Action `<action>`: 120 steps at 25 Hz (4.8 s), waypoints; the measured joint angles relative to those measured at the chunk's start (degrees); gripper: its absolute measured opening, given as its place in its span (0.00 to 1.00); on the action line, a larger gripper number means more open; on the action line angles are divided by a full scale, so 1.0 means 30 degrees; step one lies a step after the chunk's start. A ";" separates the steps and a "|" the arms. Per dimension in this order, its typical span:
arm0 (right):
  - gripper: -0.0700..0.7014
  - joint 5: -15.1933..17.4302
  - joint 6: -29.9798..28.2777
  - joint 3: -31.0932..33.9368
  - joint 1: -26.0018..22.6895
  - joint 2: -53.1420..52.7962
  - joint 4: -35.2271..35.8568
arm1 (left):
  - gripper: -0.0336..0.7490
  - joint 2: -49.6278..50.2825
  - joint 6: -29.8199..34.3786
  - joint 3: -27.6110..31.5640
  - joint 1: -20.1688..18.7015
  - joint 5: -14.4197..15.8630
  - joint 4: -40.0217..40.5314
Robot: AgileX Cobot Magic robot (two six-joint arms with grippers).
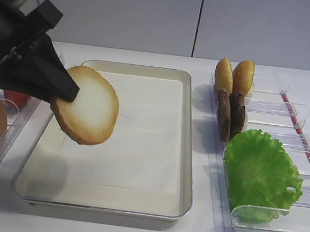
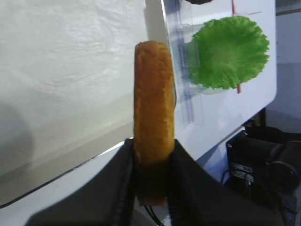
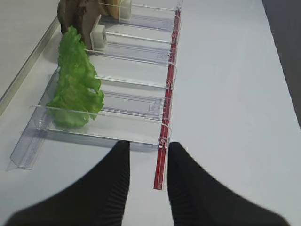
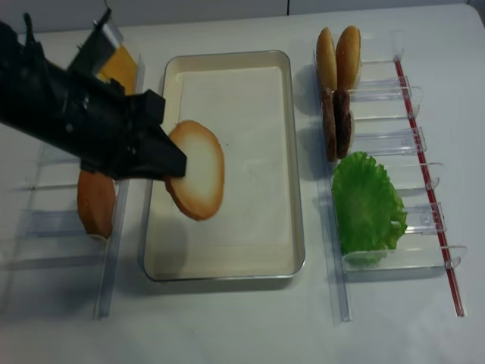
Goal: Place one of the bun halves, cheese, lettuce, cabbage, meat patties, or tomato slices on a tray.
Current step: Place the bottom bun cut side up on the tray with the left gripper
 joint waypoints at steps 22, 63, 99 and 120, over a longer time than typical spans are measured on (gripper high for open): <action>0.41 0.0000 0.0000 0.0000 0.0000 0.0000 0.0000 | 0.20 0.5853 0.3618 0.1633 -0.1887 -0.4816 -0.4391; 0.41 0.0000 0.0000 0.0000 0.0000 0.0000 0.0000 | 0.20 0.7046 0.3512 0.1633 -0.1887 -0.5508 -0.4538; 0.41 0.0000 -0.0035 0.0000 0.0000 0.0000 0.0000 | 0.54 0.4727 -0.6424 -0.5374 -0.2423 -0.0155 1.1026; 0.41 0.0000 0.0002 0.0000 0.0000 0.0000 0.0000 | 0.50 -0.6568 -0.7838 0.0706 -0.3358 0.0210 1.3641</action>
